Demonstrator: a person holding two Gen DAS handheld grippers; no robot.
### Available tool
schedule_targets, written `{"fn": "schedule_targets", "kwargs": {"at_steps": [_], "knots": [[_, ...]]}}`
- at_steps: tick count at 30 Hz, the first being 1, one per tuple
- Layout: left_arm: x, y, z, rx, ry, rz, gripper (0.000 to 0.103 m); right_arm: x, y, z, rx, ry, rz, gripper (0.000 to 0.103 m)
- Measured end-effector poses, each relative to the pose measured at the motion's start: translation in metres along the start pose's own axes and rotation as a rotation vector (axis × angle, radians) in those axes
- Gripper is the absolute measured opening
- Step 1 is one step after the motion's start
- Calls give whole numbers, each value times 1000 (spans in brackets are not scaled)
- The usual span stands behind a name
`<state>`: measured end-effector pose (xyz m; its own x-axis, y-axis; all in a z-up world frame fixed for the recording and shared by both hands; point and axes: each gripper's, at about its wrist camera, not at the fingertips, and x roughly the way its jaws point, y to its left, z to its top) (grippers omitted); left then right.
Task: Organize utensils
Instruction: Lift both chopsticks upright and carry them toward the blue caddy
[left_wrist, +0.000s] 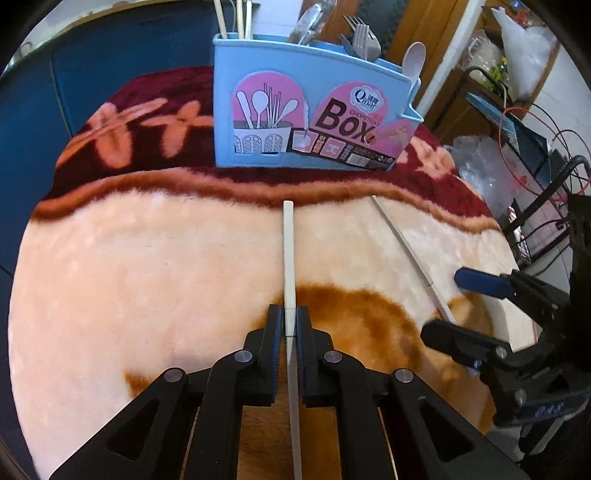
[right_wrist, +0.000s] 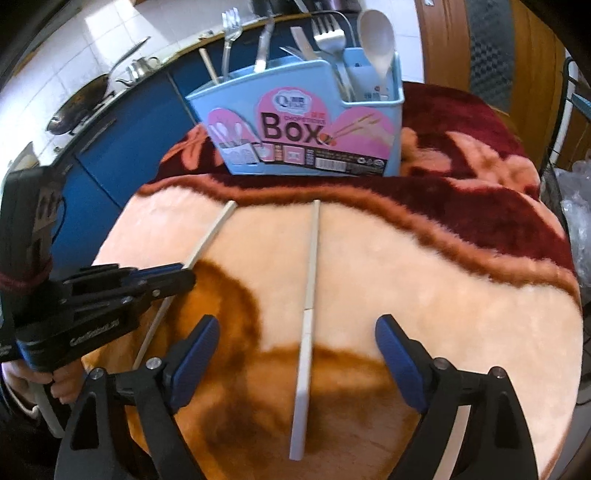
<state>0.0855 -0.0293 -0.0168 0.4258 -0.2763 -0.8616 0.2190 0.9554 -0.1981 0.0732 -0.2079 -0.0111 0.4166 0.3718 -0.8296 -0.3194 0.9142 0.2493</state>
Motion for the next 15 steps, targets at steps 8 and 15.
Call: {"fn": "schedule_targets", "kwargs": {"at_steps": [8, 15], "knots": [[4, 7, 10, 22, 104, -49, 8, 15, 5, 6, -51, 128, -64, 97], [6, 14, 17, 18, 173, -82, 8, 25, 8, 13, -32, 262, -88, 103]]}}
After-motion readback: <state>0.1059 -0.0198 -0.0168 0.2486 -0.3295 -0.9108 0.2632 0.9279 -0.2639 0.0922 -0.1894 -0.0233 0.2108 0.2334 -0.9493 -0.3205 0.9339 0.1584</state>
